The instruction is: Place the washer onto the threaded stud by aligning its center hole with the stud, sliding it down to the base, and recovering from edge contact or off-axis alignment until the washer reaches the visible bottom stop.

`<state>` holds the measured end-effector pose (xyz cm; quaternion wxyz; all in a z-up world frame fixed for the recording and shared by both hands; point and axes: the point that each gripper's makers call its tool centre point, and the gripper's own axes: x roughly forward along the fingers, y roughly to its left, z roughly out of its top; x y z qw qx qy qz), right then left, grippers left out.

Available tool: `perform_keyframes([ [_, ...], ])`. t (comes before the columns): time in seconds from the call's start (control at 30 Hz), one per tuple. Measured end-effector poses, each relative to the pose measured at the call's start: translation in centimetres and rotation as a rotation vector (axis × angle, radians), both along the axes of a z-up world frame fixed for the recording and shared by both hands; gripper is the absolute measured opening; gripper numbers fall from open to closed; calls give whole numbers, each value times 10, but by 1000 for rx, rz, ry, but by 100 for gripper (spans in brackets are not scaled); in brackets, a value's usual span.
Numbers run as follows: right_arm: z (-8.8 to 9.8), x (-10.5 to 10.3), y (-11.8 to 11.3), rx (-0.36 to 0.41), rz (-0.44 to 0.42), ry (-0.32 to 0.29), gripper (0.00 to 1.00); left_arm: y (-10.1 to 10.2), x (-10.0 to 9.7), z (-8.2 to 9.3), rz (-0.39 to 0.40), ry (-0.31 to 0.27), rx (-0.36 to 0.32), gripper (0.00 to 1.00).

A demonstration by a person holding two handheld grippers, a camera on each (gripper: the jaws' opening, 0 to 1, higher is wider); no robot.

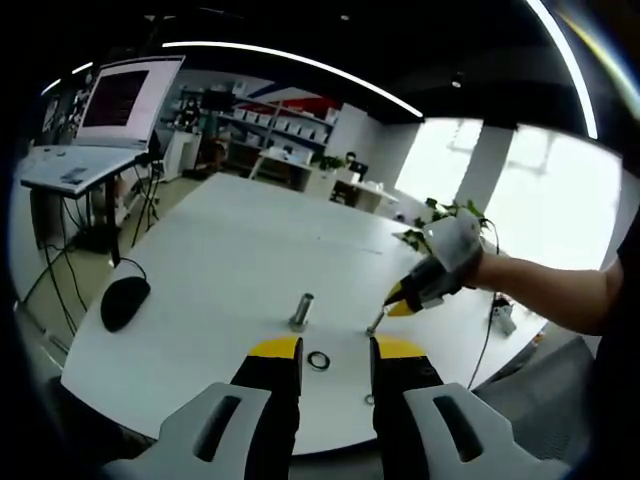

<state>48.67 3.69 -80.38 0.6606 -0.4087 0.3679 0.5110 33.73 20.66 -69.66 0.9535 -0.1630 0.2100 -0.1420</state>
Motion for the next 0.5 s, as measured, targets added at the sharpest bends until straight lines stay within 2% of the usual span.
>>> perform_keyframes([
  [0.5,-14,2,-2,-43,8,23,14,0,0,0,2,2,-2,25],
])
